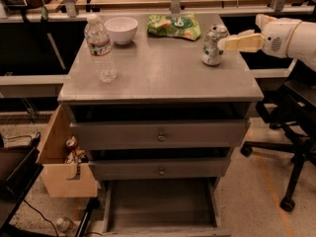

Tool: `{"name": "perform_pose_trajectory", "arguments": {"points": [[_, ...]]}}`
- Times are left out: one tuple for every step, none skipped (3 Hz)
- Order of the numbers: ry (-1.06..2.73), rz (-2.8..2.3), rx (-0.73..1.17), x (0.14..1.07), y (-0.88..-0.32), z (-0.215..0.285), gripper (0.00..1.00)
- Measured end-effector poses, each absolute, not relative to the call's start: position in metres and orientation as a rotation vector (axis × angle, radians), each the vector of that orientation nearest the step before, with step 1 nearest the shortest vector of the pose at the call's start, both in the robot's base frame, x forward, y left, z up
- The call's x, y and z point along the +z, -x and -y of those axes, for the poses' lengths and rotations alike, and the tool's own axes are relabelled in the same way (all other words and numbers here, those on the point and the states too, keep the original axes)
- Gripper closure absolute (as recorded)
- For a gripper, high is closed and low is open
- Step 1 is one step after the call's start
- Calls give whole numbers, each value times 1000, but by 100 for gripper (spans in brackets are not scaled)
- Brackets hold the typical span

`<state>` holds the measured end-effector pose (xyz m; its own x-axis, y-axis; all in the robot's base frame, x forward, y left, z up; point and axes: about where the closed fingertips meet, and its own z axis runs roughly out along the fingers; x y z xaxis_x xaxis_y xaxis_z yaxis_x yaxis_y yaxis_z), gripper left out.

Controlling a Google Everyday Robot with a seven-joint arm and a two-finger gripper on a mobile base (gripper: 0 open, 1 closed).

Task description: Place 7up can into bottom drawer

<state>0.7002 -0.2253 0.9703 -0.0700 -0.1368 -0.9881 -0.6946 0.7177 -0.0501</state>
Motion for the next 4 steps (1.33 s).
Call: {"name": "perform_pose_trajectory", "arguments": {"points": [[690,-1583,519,960,-719,215,0],[702,-1572,509,949,-737,203,0],[676,-1549,527,943,-752,196,0],[643,-1530,556,937,-764,187,0]]}}
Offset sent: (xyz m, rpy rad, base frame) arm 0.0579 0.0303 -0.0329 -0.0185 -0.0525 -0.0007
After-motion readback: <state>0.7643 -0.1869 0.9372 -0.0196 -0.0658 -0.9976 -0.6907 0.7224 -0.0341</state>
